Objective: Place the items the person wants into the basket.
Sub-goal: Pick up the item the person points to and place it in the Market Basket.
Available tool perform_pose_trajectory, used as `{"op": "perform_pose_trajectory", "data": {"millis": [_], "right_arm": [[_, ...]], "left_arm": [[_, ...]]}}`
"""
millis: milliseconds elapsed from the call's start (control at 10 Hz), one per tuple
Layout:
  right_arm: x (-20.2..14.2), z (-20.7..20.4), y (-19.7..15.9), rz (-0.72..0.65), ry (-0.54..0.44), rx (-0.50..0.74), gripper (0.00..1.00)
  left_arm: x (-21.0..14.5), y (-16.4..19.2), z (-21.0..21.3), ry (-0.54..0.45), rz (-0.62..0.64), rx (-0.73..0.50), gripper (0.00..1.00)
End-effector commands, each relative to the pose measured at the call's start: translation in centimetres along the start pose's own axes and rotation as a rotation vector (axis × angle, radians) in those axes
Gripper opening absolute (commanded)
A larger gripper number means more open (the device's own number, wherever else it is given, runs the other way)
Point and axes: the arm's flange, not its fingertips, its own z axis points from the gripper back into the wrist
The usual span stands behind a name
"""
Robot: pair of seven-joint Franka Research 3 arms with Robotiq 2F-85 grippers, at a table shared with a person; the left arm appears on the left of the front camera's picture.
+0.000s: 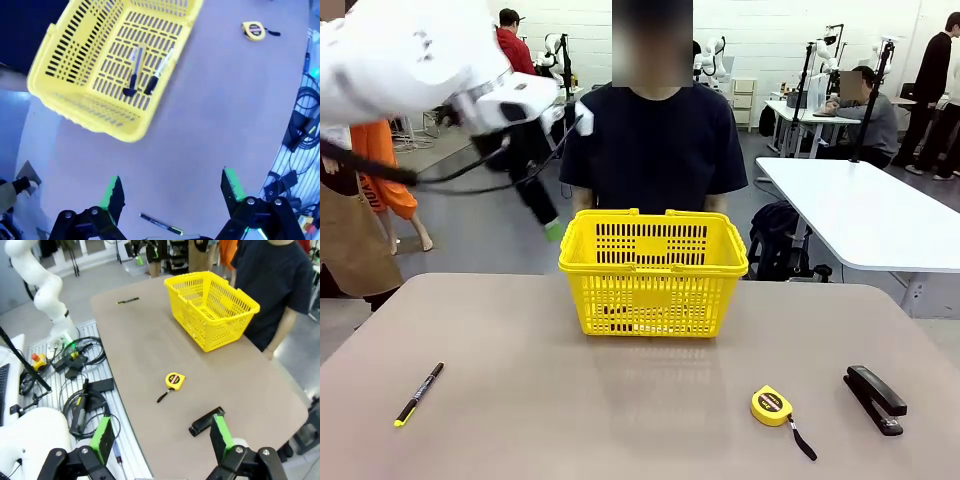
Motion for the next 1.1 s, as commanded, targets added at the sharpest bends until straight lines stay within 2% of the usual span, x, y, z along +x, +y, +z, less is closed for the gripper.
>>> {"op": "perform_pose_trajectory", "data": {"millis": [0,100,200,300,700,800,900,1000], "right_arm": [[0.2,-0.1,-0.1,0.015,-0.033,0.009,1.00],[0.2,-0.1,-0.1,0.015,-0.033,0.009,1.00],[0.2,-0.1,-0.1,0.015,-0.033,0.009,1.00],[0.2,-0.1,-0.1,0.015,-0.033,0.009,1.00],[0.2,-0.1,-0.1,0.015,-0.033,0.009,1.00],[0.2,-0.1,-0.1,0.015,-0.033,0.009,1.00],[0.2,-0.1,-0.1,0.015,-0.033,0.009,1.00],[0.2,-0.1,-0.1,0.015,-0.033,0.009,1.00]], "left_arm": [[-1.7,-0.7,-1.7,-0.062,-0.017,-0.026,1.00],[-1.9,-0.3,-1.6,-0.058,-0.001,-0.008,1.00],[-0.7,-0.1,-2.8,-0.009,0.173,0.136,1.00],[-2.4,-0.3,-1.6,-0.020,0.012,-0.007,1.00],[-2.0,-0.4,-2.3,-0.020,0.041,0.017,1.00],[-4.1,1.1,2.1,-0.146,-0.006,-0.087,1.00],[-7.9,1.2,5.7,-0.300,-0.006,-0.160,1.00],[-12.3,3.6,10.3,-0.355,-0.024,-0.181,1.00]]}}
